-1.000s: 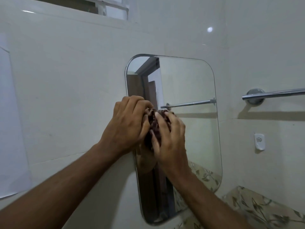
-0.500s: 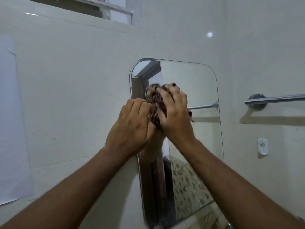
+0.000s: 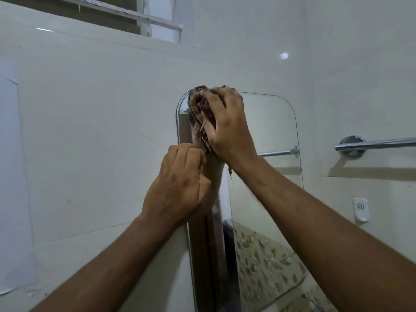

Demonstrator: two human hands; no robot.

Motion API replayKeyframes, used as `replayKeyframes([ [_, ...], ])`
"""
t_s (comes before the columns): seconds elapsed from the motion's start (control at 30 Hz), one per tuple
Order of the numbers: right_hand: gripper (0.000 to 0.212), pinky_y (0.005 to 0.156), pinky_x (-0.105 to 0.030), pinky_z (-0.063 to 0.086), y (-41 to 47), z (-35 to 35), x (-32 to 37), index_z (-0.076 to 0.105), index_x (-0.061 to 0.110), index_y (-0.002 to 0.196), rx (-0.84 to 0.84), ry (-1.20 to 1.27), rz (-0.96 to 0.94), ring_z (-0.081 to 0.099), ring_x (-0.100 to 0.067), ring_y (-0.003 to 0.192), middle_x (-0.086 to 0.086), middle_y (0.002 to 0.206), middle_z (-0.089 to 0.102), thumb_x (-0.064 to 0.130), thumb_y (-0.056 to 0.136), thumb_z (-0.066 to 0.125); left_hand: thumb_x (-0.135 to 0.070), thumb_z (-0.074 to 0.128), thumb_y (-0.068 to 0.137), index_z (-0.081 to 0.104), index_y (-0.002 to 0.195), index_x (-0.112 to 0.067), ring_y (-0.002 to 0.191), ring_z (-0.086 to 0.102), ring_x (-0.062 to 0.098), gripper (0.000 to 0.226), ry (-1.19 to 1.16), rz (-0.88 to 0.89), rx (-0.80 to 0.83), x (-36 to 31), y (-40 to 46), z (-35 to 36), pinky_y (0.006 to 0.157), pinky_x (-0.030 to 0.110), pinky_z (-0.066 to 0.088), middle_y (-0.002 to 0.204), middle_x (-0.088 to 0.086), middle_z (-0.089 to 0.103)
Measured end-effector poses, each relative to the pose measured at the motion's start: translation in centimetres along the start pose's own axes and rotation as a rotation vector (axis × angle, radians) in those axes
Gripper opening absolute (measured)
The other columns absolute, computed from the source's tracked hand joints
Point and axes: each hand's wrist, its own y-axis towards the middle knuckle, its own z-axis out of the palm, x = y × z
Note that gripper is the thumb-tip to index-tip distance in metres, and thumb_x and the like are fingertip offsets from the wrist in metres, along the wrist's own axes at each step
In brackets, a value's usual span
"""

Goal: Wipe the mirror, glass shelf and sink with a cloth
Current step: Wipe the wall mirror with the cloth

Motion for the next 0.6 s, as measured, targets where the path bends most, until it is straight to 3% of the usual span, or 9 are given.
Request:
replayKeyframes([
  [0.1, 0.044, 0.112, -0.050, 0.038, -3.3, -0.2, 0.6, 0.058, 0.012, 0.133, 0.030, -0.012, -0.053, 0.039, -0.035, 0.134, -0.017, 0.139, 0.049, 0.022, 0.091, 0.057, -0.020, 0.039, 0.087, 0.048, 0.097, -0.013, 0.093, 0.041, 0.016, 0.015, -0.012, -0.006, 0.007, 0.0, -0.1, 0.0, 0.080, 0.023, 0.037, 0.101, 0.005, 0.050],
  [0.23, 0.048, 0.115, -0.063, 0.028, -6.8, -0.2, 0.3, 0.058, 0.011, 0.132, 0.079, -0.031, -0.109, 0.040, -0.039, 0.134, -0.020, 0.138, 0.050, 0.025, 0.086, 0.056, -0.022, 0.039, 0.088, 0.047, 0.099, -0.014, 0.093, 0.038, 0.014, 0.015, -0.022, -0.019, 0.004, -0.1, 0.0, -0.1, 0.082, 0.021, 0.033, 0.102, 0.003, 0.048],
  [0.47, 0.042, 0.102, -0.052, 0.043, 0.1, 1.0, 1.5, 0.059, 0.006, 0.129, -0.013, 0.003, -0.064, 0.046, -0.037, 0.120, -0.022, 0.127, 0.054, 0.026, 0.093, 0.052, -0.017, 0.042, 0.084, 0.049, 0.096, -0.012, 0.090, 0.038, 0.012, 0.015, -0.030, -0.023, -0.016, 0.3, 0.1, 0.0, 0.079, 0.019, 0.032, 0.098, 0.003, 0.048],
  [0.6, 0.045, 0.109, -0.056, 0.036, -3.2, 1.0, 1.8, 0.062, 0.001, 0.128, -0.032, 0.114, -0.100, 0.044, -0.043, 0.125, -0.027, 0.130, 0.053, 0.018, 0.087, 0.063, -0.011, 0.048, 0.078, 0.047, 0.090, -0.011, 0.091, 0.036, 0.014, 0.012, -0.158, -0.044, -0.058, -0.2, 0.0, -0.4, 0.076, 0.023, 0.028, 0.094, -0.007, 0.038],
])
